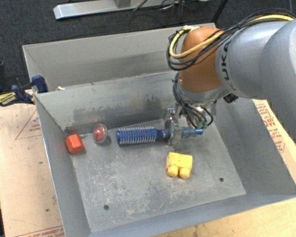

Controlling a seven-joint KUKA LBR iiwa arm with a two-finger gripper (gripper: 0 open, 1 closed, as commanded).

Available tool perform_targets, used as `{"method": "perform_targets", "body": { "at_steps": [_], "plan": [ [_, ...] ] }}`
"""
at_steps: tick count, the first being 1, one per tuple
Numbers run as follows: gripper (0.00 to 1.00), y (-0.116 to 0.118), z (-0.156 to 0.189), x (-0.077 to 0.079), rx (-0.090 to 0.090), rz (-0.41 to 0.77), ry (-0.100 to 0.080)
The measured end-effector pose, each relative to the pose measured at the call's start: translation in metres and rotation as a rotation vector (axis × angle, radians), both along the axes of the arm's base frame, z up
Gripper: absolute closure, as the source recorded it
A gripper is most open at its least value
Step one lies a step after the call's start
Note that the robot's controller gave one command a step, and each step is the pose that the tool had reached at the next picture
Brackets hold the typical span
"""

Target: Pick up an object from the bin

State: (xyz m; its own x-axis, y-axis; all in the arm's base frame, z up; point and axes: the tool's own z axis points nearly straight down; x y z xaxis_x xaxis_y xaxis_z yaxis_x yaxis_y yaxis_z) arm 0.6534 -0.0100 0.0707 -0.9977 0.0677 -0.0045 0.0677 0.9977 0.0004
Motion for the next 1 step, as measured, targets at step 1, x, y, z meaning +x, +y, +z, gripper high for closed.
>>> {"method": "perform_targets", "body": {
  "at_steps": [1],
  "plan": [
    [1.0, -0.0051, 0.179, -0.0214, -0.001, 0.017, -0.006]
  ]
}}
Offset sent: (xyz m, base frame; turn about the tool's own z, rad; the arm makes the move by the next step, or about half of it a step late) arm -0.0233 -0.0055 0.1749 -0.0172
